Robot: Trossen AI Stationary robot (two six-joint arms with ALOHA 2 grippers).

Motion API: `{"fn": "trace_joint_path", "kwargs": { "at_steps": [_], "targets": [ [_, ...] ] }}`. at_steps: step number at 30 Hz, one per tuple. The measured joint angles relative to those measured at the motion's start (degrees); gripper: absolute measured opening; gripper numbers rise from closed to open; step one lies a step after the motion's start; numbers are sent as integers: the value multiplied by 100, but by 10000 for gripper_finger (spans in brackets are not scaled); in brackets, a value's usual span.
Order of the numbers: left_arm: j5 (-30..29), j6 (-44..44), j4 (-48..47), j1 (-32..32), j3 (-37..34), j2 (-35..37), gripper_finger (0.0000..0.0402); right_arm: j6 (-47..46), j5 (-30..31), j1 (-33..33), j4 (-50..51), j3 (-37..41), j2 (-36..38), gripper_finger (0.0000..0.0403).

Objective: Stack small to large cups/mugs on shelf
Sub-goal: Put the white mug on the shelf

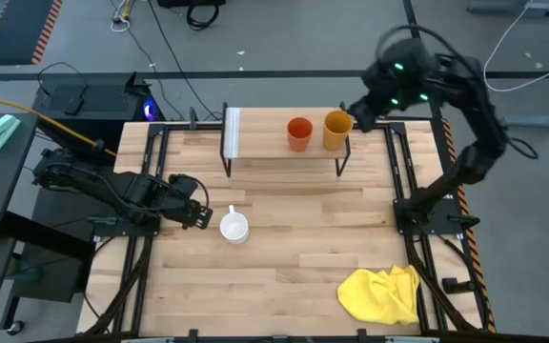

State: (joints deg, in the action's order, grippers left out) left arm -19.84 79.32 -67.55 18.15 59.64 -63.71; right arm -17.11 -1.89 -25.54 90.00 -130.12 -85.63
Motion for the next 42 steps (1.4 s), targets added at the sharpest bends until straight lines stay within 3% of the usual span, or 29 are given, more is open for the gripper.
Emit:
{"fn": "trace_joint_path", "kwargs": {
  "at_steps": [7,17,22,30,36,42],
  "targets": [
    [18,159,0,7,0,-2,52,-1139,789,1391,-6,960,1043,93],
    [20,269,2,7,0,-4,52,-3596,1508,3084,-1,4392,2495,93],
    [103,448,6,7,0,-4,52,-4345,1575,3546,-719,5832,2858,93],
    [342,703,167,7,-1,-6,51,-4767,1242,4115,-2899,7591,3084,93],
    [664,709,444,7,-2,-6,41,-5061,1038,4387,-3899,8389,3084,93],
    [885,947,457,7,-2,-322,31,-5163,1040,4571,-4499,8693,3084,93]
  ]
}}
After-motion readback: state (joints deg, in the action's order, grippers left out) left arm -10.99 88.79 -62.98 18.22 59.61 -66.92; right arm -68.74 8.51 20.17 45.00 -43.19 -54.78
